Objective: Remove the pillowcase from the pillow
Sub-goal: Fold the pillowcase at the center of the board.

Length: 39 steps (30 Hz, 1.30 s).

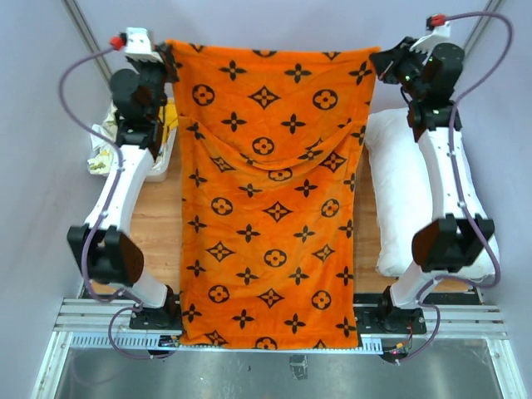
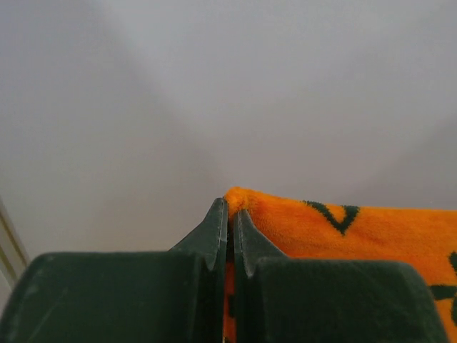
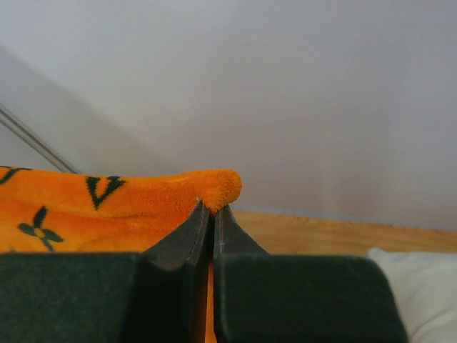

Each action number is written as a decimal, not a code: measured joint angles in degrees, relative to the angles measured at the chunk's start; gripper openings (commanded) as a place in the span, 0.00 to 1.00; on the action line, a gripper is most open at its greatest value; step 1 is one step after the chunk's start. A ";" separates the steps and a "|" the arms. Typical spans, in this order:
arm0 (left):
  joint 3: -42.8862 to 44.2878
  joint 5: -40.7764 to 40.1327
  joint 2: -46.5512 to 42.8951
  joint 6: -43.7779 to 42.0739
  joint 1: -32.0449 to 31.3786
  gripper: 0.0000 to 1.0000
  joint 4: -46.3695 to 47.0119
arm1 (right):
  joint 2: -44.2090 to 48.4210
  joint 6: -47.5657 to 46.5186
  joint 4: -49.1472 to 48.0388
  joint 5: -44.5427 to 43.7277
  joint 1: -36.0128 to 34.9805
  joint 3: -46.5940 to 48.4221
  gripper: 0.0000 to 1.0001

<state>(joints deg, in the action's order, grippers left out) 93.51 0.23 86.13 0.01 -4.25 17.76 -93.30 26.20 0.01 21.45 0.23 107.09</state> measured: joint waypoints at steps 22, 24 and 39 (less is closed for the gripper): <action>2.27 1.18 25.86 3.45 1.09 0.00 18.25 | -26.49 5.18 -2.01 7.13 2.47 14.58 0.01; 5.92 1.38 27.36 3.43 1.11 0.00 17.49 | -28.81 4.87 -0.87 7.39 2.47 18.91 0.01; 22.99 3.56 34.71 4.70 1.20 0.00 15.54 | -32.63 3.37 1.05 9.05 3.04 34.62 0.01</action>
<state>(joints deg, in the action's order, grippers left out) 116.51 3.79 120.84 4.71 -3.05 33.30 -125.93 29.56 1.06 30.50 3.27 141.71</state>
